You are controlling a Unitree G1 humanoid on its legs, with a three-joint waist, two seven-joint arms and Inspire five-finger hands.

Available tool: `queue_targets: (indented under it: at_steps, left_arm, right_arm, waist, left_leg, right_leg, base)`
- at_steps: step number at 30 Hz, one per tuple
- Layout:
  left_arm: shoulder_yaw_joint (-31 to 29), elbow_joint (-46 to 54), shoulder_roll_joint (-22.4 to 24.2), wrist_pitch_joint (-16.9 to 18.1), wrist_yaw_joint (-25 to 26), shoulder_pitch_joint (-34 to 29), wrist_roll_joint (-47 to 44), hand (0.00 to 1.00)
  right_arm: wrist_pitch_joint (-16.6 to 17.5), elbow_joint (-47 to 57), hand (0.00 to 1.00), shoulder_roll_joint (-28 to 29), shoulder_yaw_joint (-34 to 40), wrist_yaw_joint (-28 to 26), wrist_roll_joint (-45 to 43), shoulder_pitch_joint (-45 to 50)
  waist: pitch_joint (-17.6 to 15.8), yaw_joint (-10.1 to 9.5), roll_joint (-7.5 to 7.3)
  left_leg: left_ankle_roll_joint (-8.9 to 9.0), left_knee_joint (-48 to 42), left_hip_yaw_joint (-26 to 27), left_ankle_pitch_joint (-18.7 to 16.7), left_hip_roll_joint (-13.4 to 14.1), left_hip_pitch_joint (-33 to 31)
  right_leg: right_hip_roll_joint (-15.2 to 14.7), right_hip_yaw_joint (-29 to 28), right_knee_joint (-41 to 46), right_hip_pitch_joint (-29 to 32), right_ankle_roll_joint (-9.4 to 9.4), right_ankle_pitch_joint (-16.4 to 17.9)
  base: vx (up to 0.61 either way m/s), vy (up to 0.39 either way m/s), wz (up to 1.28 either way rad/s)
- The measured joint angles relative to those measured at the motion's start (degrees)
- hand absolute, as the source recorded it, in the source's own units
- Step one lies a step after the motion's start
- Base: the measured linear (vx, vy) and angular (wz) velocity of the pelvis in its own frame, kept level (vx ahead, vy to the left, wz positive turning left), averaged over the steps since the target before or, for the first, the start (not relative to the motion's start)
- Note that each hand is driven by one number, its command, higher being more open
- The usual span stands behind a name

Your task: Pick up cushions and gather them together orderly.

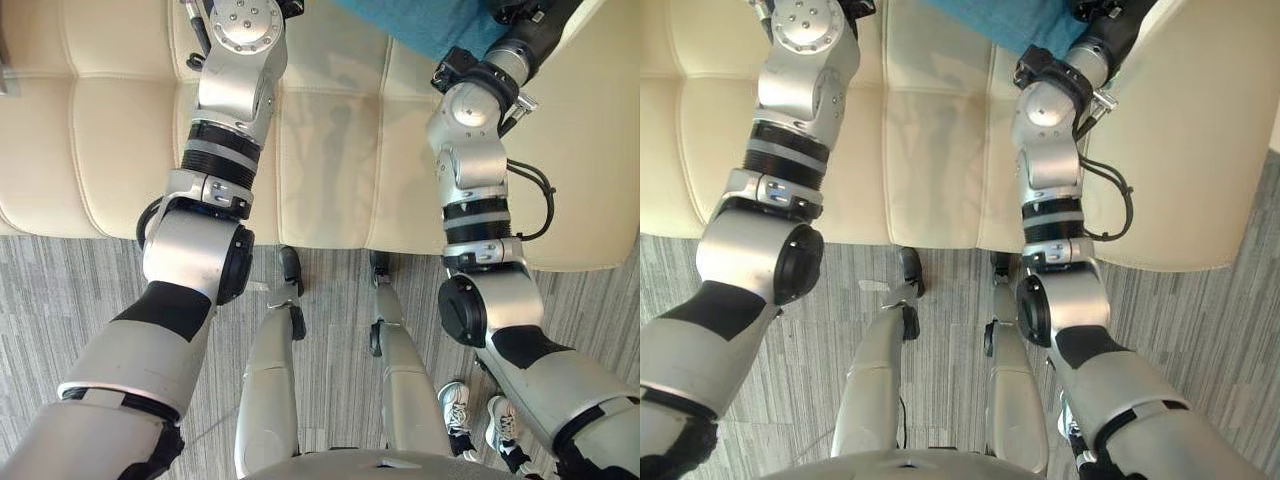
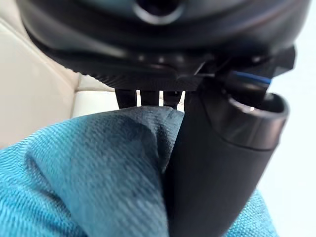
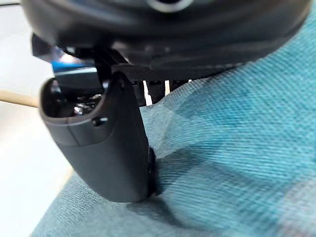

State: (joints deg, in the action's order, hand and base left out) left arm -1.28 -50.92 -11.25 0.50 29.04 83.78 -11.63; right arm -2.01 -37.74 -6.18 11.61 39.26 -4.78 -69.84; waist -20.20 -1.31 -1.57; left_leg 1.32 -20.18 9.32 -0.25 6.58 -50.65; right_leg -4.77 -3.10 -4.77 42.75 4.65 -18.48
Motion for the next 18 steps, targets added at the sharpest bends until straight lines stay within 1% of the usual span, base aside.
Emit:
queue_targets:
  at_steps: [2, 4, 6, 7, 8, 9, 10, 11, 13, 16, 18]
  left_arm:
    - [0.00, -1.01, 0.21, -0.10, -1.17, -1.24, -0.09, 1.00]
    - [-0.36, -0.98, 0.38, 0.00, -2.52, -3.97, -0.09, 1.00]
    - [-1.44, -0.98, 0.70, 0.04, -3.31, -6.89, -0.10, 1.00]
    - [-2.41, -0.98, 1.29, 0.25, -3.50, -9.08, -0.32, 1.00]
    - [-2.34, -0.36, 1.58, 1.58, -3.50, -11.33, -0.18, 1.00]
    - [-2.33, -0.15, 1.60, 1.75, -3.57, -11.62, -0.17, 1.00]
    - [-2.36, 1.29, 1.87, 2.42, -4.22, -13.26, -0.21, 1.00]
    - [-2.36, 1.32, 2.11, 2.44, -4.31, -13.58, -0.21, 1.00]
    - [-2.31, 1.42, 2.62, 2.55, -4.72, -16.18, -0.19, 1.00]
    - [-2.01, 3.48, 3.24, 2.57, -5.29, -21.47, -0.07, 1.00]
    - [-1.24, 5.89, 2.79, 2.55, -5.70, -24.44, -0.03, 1.00]
  right_arm:
    - [-0.34, -1.61, 1.00, -0.98, -0.70, -1.63, -1.73, 0.00]
    - [-0.42, -1.69, 1.00, -2.73, -3.36, -3.27, -2.13, -0.01]
    - [-0.29, -1.60, 1.00, -3.83, -4.49, -4.45, -2.15, -0.01]
    - [-0.20, -1.60, 1.00, -4.34, -4.83, -4.94, -2.28, 0.15]
    - [0.17, -1.37, 1.00, -4.90, -4.94, -5.48, -2.73, 0.76]
    - [0.23, -1.30, 1.00, -4.96, -4.94, -5.54, -2.79, 0.88]
    - [0.93, -0.53, 1.00, -5.35, -4.84, -6.18, -3.32, 2.83]
    - [1.03, -0.06, 1.00, -5.40, -4.81, -6.30, -3.32, 3.72]
    - [1.15, 1.53, 1.00, -5.38, -4.78, -7.11, -3.32, 8.10]
    - [1.30, 4.87, 1.00, -5.50, -3.17, -7.68, -3.30, 14.71]
    - [1.71, 8.98, 1.00, -5.66, -0.77, -7.96, -3.27, 19.65]
  waist:
    - [-0.23, 0.03, 0.00]
    - [-1.85, -0.01, 0.01]
    - [-2.55, 0.19, 0.03]
    - [-2.75, 0.28, -0.02]
    - [-2.78, 0.26, -0.03]
    - [-2.78, 0.24, -0.03]
    - [-2.79, 0.15, -0.04]
    - [-2.79, 0.14, -0.04]
    - [-2.86, 0.05, -0.08]
    - [-2.86, -0.37, -0.10]
    - [-2.88, -0.46, -0.14]
  left_leg:
    - [0.02, -0.06, -0.49, 0.04, -0.04, -0.51]
    - [0.08, 0.04, -1.00, 0.33, -0.11, -0.69]
    - [0.22, 0.57, -1.69, 0.87, -0.18, -0.79]
    - [0.41, 1.04, -2.22, 1.26, -0.17, -0.80]
    - [0.60, 1.39, -2.64, 1.57, -0.13, -0.78]
    - [0.62, 1.43, -2.68, 1.61, -0.12, -0.77]
    - [0.80, 2.35, -3.26, 2.33, -0.13, -0.28]
    - [0.85, 2.55, -3.40, 2.43, -0.12, -0.04]
    - [1.06, 4.10, -3.74, 3.16, -0.14, 2.23]
    - [1.43, 6.26, -3.85, 3.95, -0.19, 5.08]
    - [1.84, 7.15, -4.20, 4.71, -0.62, 5.88]
  right_leg:
    - [0.18, 0.28, -0.02, 0.30, 0.00, 0.00]
    - [0.30, 0.89, -0.02, 0.29, 0.01, 0.00]
    - [0.40, 1.33, -0.02, 0.29, 0.01, 0.00]
    - [0.52, 1.63, -0.02, 0.27, 0.01, 0.00]
    - [0.60, 1.79, -0.02, 0.23, 0.01, 0.01]
    - [0.60, 1.81, -0.02, 0.21, 0.01, 0.01]
    - [0.57, 2.38, -0.01, -0.21, 0.01, 0.01]
    - [0.57, 2.56, -0.01, -0.44, 0.01, 0.02]
    - [0.64, 2.97, -0.01, -2.06, 0.01, 0.04]
    - [0.73, 3.21, -0.01, -4.08, -0.33, 0.37]
    - [0.59, 3.75, -0.01, -4.83, -1.05, 2.37]
  base:
    - [0.06, 0.033, 0.09]
    - [0.07, 0.027, 0.10]
    - [0.07, 0.014, 0.14]
    - [0.09, 0.006, 0.18]
    - [0.09, 0.000, 0.13]
    - [0.08, -0.004, 0.15]
    - [0.08, -0.008, 0.11]
    - [0.08, -0.011, 0.16]
    - [0.08, -0.013, 0.09]
    - [0.09, -0.014, 0.07]
    - [0.08, -0.019, 0.15]
